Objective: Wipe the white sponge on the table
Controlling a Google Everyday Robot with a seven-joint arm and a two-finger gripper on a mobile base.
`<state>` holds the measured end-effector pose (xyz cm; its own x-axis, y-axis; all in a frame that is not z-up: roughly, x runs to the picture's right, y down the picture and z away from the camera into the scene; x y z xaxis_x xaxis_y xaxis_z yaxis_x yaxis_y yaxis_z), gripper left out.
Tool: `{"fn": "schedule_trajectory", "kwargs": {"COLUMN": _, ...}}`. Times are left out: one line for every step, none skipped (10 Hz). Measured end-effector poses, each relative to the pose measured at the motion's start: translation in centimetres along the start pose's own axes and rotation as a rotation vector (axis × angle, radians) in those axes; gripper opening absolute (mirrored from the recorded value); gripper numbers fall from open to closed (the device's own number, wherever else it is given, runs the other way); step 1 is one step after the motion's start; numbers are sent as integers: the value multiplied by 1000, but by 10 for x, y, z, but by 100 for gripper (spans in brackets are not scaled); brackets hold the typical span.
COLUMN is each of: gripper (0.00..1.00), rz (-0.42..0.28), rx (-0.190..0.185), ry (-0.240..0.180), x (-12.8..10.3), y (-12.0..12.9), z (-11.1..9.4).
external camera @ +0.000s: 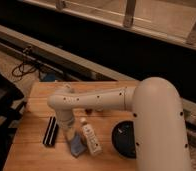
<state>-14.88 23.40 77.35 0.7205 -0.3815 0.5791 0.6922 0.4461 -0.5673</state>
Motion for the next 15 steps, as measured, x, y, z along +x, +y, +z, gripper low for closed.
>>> {"fn": "schedule_trajectory", "kwargs": {"gripper": 10, "rz": 5, "rx": 4, "ry": 9, "x": 11, "y": -12, "z": -4}}
{"fn": "schedule_trajectory", "kwargs": {"gripper": 10, "rz": 2, "rx": 6, "ry": 16, "x": 20, "y": -29, "z": -8}}
{"fn": "schedule_trajectory", "kwargs": {"gripper": 10, "rz": -7, "rx": 9, "ry": 17, "x": 24, "y": -40, "z": -10}}
{"fn": "schedule_trajectory", "kwargs": {"gripper": 10, "rz": -23, "rx": 10, "ry": 18, "x": 24, "y": -50, "z": -12}}
{"fn": "schedule_trajectory", "kwargs": {"gripper": 10, "rz": -38, "rx": 12, "ry": 18, "x": 21, "y": -56, "z": -13}}
{"fn": "schedule_trajectory", "kwargs": {"gripper": 10, "rz": -59, "rx": 10, "ry": 21, "x": 14, "y": -57, "z": -13}}
{"fn": "schedule_trajectory", "kwargs": {"gripper": 10, "rz": -70, "rx": 7, "ry": 22, "x": 6, "y": -53, "z": -13}}
{"fn": "schedule_trajectory", "kwargs": {"gripper": 10, "rz": -82, "rx": 12, "ry": 17, "x": -7, "y": -47, "z": -12}}
{"fn": "schedule_trajectory", "kwargs": {"gripper": 10, "rz": -93, "rx": 12, "ry": 13, "x": -22, "y": -37, "z": -9}}
{"fn": "schedule_trajectory", "kwargs": {"gripper": 10, "rz": -102, "rx": 5, "ry": 7, "x": -38, "y": -22, "z": -5}}
{"fn": "schedule_trajectory", "kwargs": {"gripper": 10, "rz": -107, "rx": -5, "ry": 5, "x": -53, "y": -7, "z": -1}}
{"fn": "schedule_trajectory", "kwargs": {"gripper": 10, "rz": -108, "rx": -13, "ry": 5, "x": -68, "y": 7, "z": 3}}
{"fn": "schedule_trajectory", "kwargs": {"gripper": 10, "rz": -95, "rx": -21, "ry": 12, "x": -72, "y": 21, "z": 7}}
{"fn": "schedule_trajectory", "kwargs": {"gripper": 10, "rz": -74, "rx": -26, "ry": 19, "x": -72, "y": 33, "z": 9}}
{"fn": "schedule_trajectory", "kwargs": {"gripper": 10, "rz": -60, "rx": -29, "ry": 24, "x": -71, "y": 38, "z": 10}}
